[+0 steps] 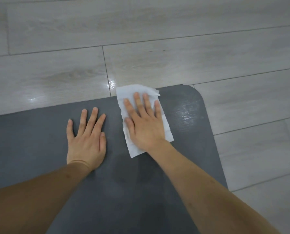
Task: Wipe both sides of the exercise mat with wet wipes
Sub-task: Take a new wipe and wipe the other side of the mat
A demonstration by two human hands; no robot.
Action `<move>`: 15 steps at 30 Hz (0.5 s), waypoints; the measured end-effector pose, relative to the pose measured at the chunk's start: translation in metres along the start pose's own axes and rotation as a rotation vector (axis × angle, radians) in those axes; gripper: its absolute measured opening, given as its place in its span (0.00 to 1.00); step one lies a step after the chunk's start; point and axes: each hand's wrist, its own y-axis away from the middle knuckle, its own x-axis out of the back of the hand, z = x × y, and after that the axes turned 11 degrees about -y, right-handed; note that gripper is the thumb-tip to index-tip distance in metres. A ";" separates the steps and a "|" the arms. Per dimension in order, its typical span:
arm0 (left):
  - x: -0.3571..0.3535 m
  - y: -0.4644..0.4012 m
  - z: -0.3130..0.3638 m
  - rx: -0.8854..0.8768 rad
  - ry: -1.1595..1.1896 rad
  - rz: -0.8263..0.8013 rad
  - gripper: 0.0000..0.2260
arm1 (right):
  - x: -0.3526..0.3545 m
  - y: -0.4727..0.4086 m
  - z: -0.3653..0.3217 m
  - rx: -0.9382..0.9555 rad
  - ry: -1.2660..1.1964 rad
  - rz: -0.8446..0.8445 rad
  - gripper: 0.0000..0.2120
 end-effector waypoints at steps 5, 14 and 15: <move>-0.001 -0.002 0.003 -0.006 -0.015 0.008 0.27 | 0.038 0.010 0.101 -0.401 -0.047 0.150 0.28; 0.000 -0.002 0.002 -0.019 -0.016 0.001 0.28 | 0.043 0.010 0.105 -0.475 -0.042 0.168 0.28; 0.000 -0.002 0.002 -0.018 -0.014 -0.002 0.28 | 0.043 0.010 0.106 -0.473 -0.047 0.170 0.28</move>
